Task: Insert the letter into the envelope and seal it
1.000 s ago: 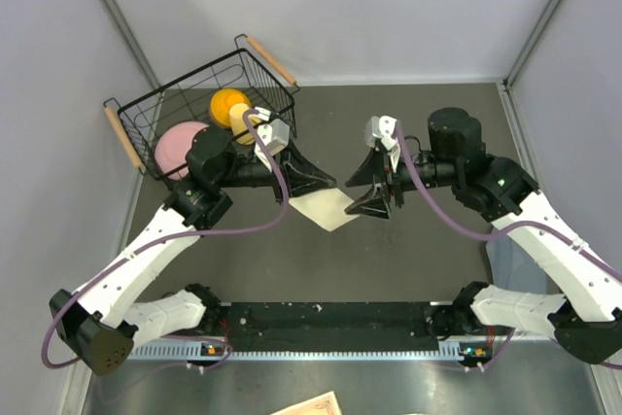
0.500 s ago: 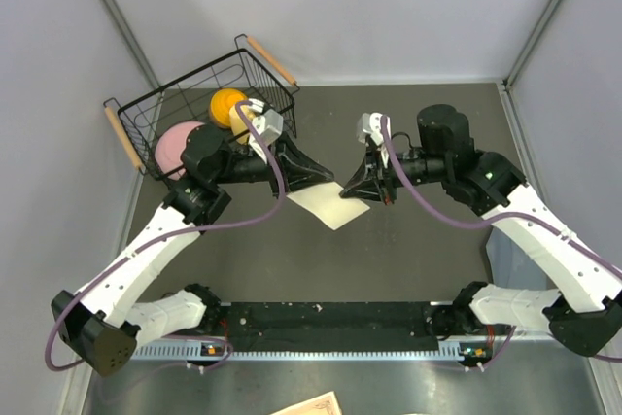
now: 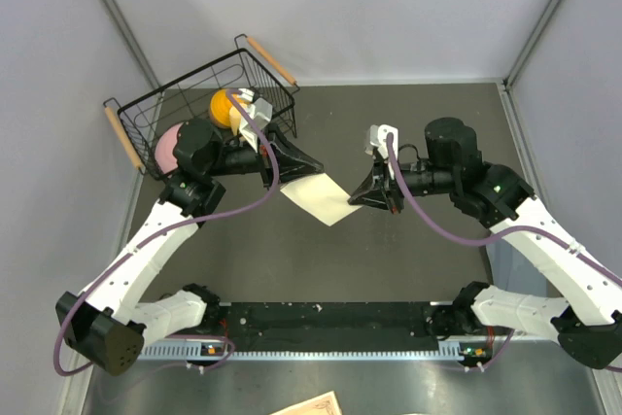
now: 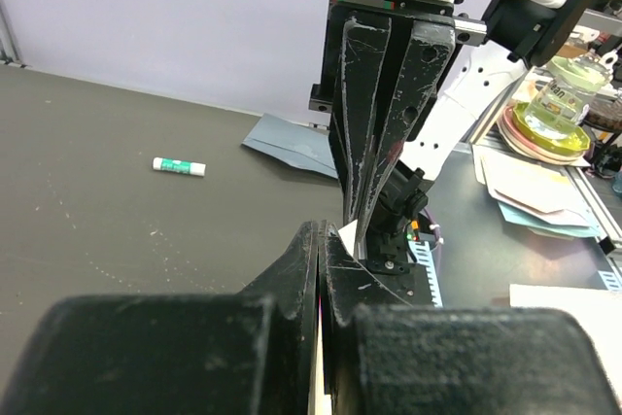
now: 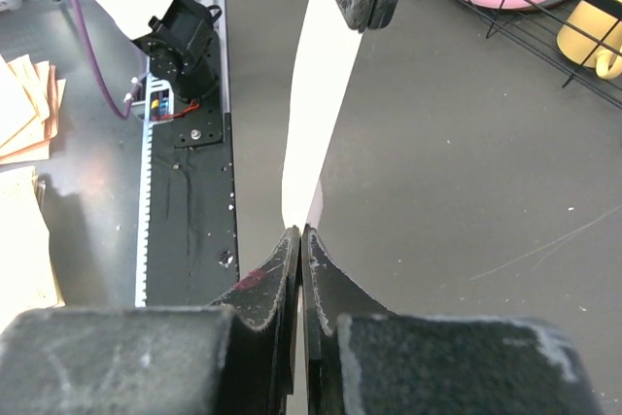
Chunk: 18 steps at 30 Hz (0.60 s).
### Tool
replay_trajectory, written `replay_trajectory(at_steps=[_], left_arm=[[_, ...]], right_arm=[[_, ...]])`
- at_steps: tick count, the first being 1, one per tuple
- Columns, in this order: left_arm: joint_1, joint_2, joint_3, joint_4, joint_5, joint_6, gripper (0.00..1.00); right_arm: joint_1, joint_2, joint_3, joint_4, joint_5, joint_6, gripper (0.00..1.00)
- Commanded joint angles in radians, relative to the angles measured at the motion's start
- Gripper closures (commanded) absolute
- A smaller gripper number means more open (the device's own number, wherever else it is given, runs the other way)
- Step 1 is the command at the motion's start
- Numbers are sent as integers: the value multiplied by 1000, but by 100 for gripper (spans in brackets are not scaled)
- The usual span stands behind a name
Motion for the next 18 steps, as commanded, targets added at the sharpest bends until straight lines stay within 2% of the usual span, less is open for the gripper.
replay_trajectory(at_steps=[1,10,11,12,13,14,16,18], left_arm=[[40,-7,51,133,-29,-22,100],[68,-10,78,77,6,17,100],[68,-10,80,76,10,18,100],[68,-7,80,70,21,24,100],[68,-6,80,65,29,27,100],[66,-4,78,58,35,33,100],[64,2,77,47,56,38,100],[52,11,87,12,79,67,100]], right_arm=[[-1,-33,-34,-136,4,-23,100],[-58,-36,-2,-282,-6,-95,99],[-63,-33,9,-286,-4,-96,91],[-69,-25,33,-291,-4,-99,76],[-75,-22,47,-289,-7,-96,39],[-75,-16,61,-288,-13,-90,24],[-73,11,107,-286,-28,-83,11],[-75,31,156,-277,-42,-67,10]])
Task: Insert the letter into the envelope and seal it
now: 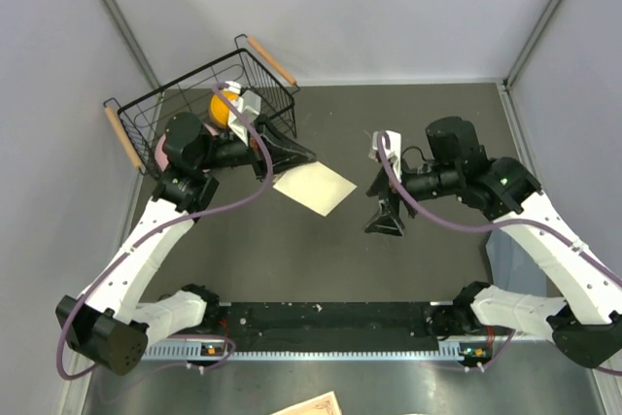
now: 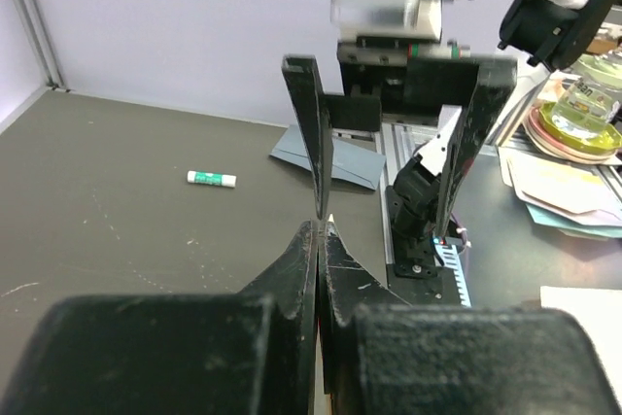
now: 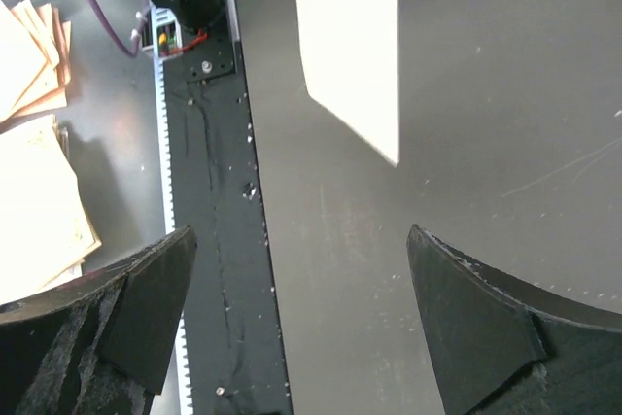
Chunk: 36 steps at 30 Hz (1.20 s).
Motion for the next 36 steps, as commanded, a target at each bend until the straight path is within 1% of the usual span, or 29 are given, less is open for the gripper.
replay_trajectory(at_steps=[1,5,8,11,12,13,14,15,16,17,18,19,20,21,22,23,24,25,26,27,28,29,31,32,33,34,35,36], left_arm=[[-18,7,52,-19,69,66,100],[-81,33,90,-169,112,158,100],[-104,53,116,-188,106,179,100],[-109,77,157,-222,109,207,100],[-110,86,173,-277,119,237,100],[-112,100,200,-303,121,253,100],[-118,106,211,-320,126,265,100],[-121,109,219,-337,126,288,100],[-124,119,231,-358,121,294,100],[-126,120,231,-362,118,296,100],[-124,123,234,-365,113,290,100],[-124,126,242,-372,97,288,100],[-123,125,242,-372,72,281,93],[-117,120,239,-362,43,233,66],[-104,100,211,-319,2,190,54],[-60,87,185,-185,-20,131,44],[-29,71,158,-99,-40,-7,27],[6,45,107,-28,-67,-69,16],[65,36,89,50,-145,-124,14],[90,15,67,51,-193,-196,13],[107,5,58,48,-228,-216,9],[127,-7,39,46,-323,-233,7],[129,-54,-22,7,-443,-272,6],[130,-67,-48,16,-463,-288,6],[129,-75,-110,101,-436,-339,6],[126,-84,-141,156,-401,-385,5],[121,-82,-172,213,-381,-481,2],[111,-79,-221,305,-365,-523,1]], right_arm=[[-8,47,140,4,-46,11,10],[-4,102,195,61,-62,37,11],[21,153,234,61,-104,42,17],[50,173,241,62,-107,36,28],[61,176,238,61,-109,32,37],[64,179,235,64,-107,29,43],[64,188,232,61,-113,28,51],[68,191,232,61,-116,28,64],[67,194,234,62,-116,32,67],[70,198,240,64,-118,38,73],[68,202,243,64,-119,43,93],[70,204,247,65,-118,48,100],[70,202,252,68,-95,74,100],[65,196,254,85,-83,89,100],[41,190,249,111,-78,115,100],[20,182,225,145,-87,197,100],[-14,173,208,183,-105,248,100],[-46,153,189,277,-130,293,100],[-106,142,157,316,-161,406,100],[-131,133,140,368,-174,455,100],[-154,113,122,469,-190,506,100],[-195,106,79,538,-226,626,100],[-226,95,44,638,-245,738,100],[-250,87,7,750,-254,847,100],[-264,83,-15,804,-254,908,100],[-275,80,-41,876,-245,969,100],[-283,73,-82,983,-236,1071,100],[-290,73,-102,1034,-224,1116,100]])
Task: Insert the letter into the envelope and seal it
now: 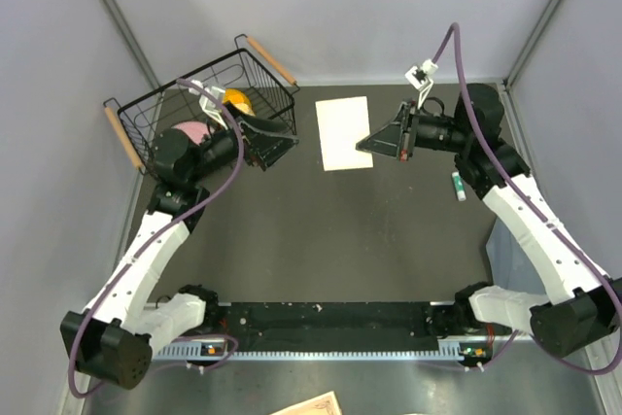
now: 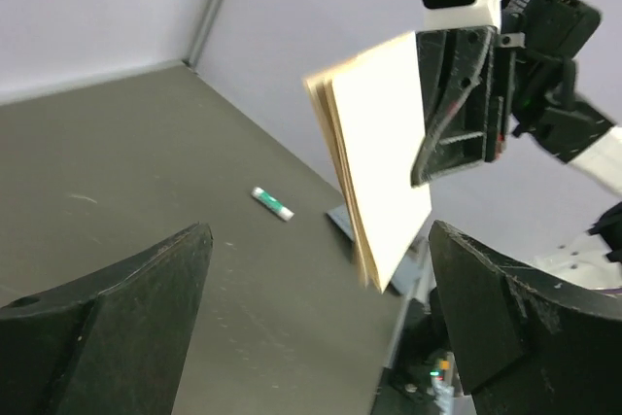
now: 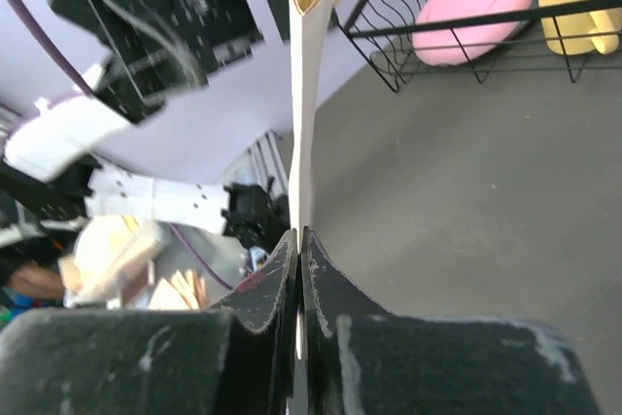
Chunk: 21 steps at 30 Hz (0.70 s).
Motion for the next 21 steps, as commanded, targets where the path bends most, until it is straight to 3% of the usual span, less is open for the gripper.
replay_trajectory(at_steps=[1,4,9,15,18,21], left_arm=[[-37,-9,-134,302,-29,-293,1],[-60,11,-125,279,-40,-350,1],[-101,53,-116,291,-43,-384,1],[-166,105,-100,263,-76,-443,10],[-183,122,-90,279,-81,-459,19],[-186,137,-73,314,-75,-477,37]], right_arm=[[-30,-35,-94,437,3,410,100],[-28,-35,-192,602,24,558,100],[-27,-49,-247,659,55,602,100],[-27,-51,-261,662,61,609,100],[-25,-60,-272,663,67,610,100],[-24,-65,-283,656,77,609,100]])
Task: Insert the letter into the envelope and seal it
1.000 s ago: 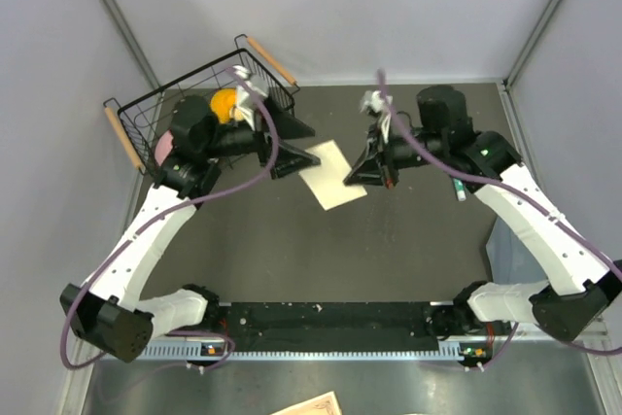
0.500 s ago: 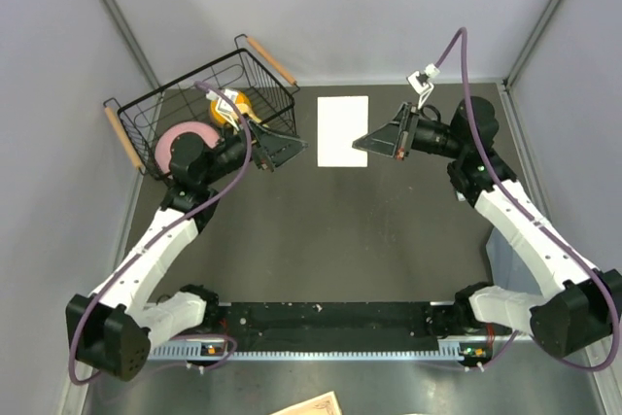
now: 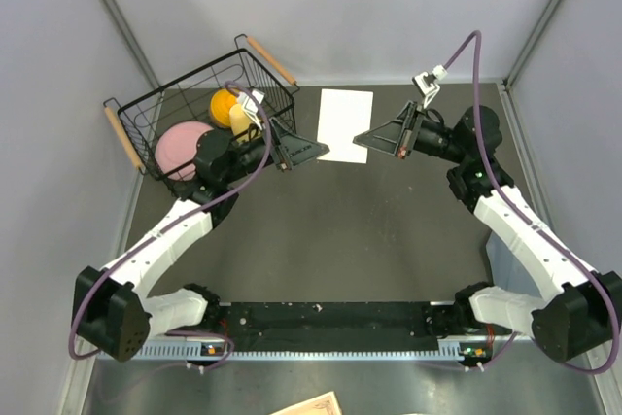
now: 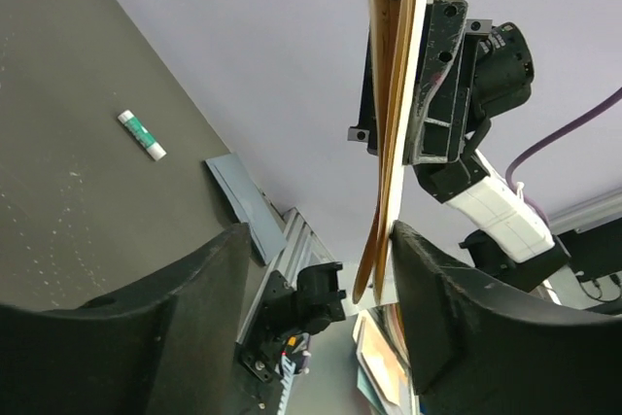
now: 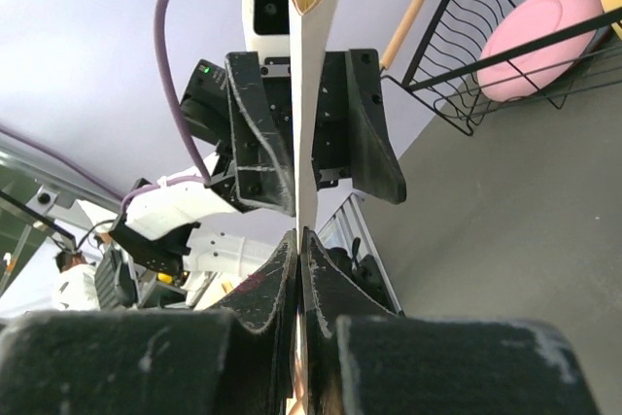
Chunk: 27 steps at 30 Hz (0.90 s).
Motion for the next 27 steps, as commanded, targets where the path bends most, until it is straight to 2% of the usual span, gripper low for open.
replay_trajectory(at_steps=[1,7,10,12,14,15,19,22,25,26,27], left_arm=[[-9,15,63,108,-16,-45,42],[-30,32,76,161,-12,-69,67],[-32,38,76,162,-22,-82,66],[-32,40,81,155,-28,-85,61],[-33,46,87,140,-36,-91,59],[-32,48,89,139,-38,-91,60],[-33,52,96,134,-42,-83,71],[-33,55,93,129,-45,-82,72],[-32,60,90,125,-50,-77,83],[-32,60,89,120,-48,-74,100],[-33,60,89,113,-48,-71,100]], right_arm=[[1,-39,-21,52,24,11,100],[7,-47,-54,57,65,17,100],[9,-42,-60,67,90,38,100],[12,-37,-61,75,108,49,100],[16,-31,-66,71,122,61,100],[22,-28,-67,64,131,64,100],[30,-19,-69,51,145,74,100],[32,-18,-70,48,151,74,100],[36,-16,-75,51,151,75,100],[39,-13,-75,49,150,74,100],[41,-13,-77,45,147,66,100]])
